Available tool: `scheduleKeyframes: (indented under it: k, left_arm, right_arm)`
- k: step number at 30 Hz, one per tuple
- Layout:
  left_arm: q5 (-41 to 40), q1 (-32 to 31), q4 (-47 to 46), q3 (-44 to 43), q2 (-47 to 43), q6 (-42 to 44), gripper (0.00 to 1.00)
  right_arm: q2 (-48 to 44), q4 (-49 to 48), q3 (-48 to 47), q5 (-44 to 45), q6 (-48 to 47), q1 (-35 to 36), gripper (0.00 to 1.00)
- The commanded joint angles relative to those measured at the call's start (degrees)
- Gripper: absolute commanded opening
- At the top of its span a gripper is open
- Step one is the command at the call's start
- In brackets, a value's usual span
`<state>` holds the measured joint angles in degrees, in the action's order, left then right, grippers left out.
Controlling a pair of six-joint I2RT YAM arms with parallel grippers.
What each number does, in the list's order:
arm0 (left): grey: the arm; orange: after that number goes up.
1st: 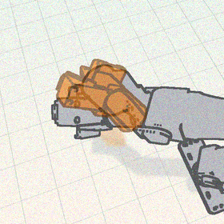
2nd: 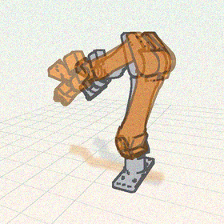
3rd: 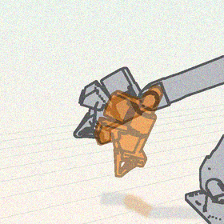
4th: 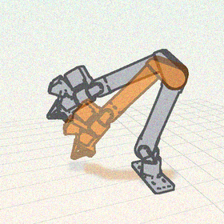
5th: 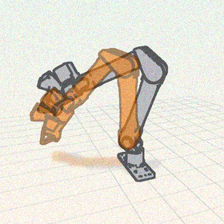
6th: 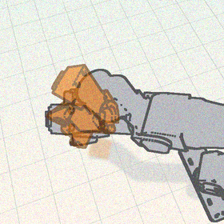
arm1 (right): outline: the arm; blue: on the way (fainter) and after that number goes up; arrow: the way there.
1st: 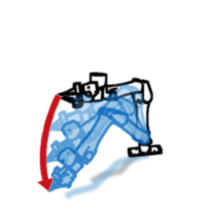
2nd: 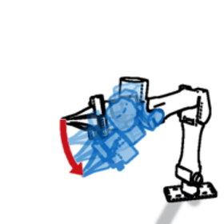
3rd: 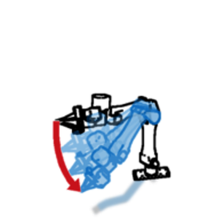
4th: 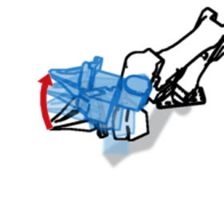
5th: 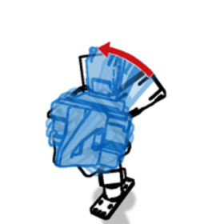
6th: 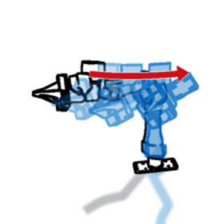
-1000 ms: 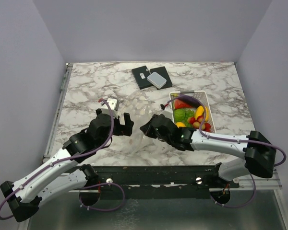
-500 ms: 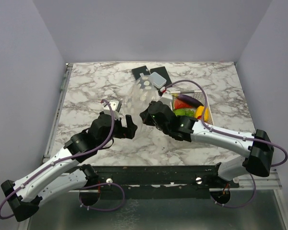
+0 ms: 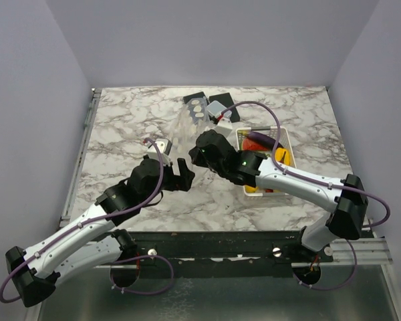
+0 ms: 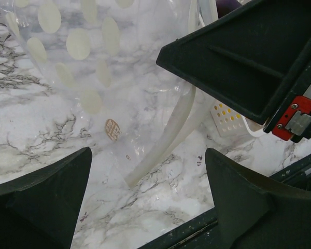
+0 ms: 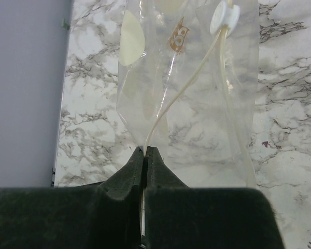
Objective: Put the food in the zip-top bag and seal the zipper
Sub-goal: Open the zipper of the food storage bag.
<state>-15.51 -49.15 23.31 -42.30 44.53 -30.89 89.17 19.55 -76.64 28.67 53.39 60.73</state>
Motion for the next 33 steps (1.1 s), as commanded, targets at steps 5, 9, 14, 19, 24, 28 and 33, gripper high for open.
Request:
scheduleKeyframes:
  k: [5,9,14,19,24,28,33]
  left_arm:
    - [-6.5,0.0,-7.1,2.1,1.1,-1.8,0.85]
    - [-8.8,0.0,-8.6,2.5,2.0,-1.9,0.8]
    - [-9.9,0.0,-11.5,3.5,3.2,-1.9,0.71]
    - [-10.9,0.0,-13.1,3.6,5.9,-1.8,0.62]
    - [-12.2,-0.1,-14.6,3.6,7.1,-1.2,0.46]
    - [-12.8,0.0,-15.3,3.6,6.9,-0.9,0.26]
    - [-12.7,0.0,-15.7,3.4,6.5,0.1,0.01]
  right_arm:
    - [2.7,0.9,-3.1,-2.3,2.2,-0.2,0.01]
    - [3.6,0.8,-3.8,-3.6,2.7,-0.2,0.01]
    - [3.8,0.2,-4.0,-4.9,3.0,-0.2,0.0]
    - [3.7,-0.2,-4.1,-5.7,3.0,-0.2,0.01]
    - [4.0,-0.2,-4.4,-6.8,3.1,-0.2,0.01]
    - [3.9,-0.2,-4.3,-7.0,2.8,-0.2,0.01]
    - [3.7,0.1,-4.2,-6.8,2.5,-0.2,0.01]
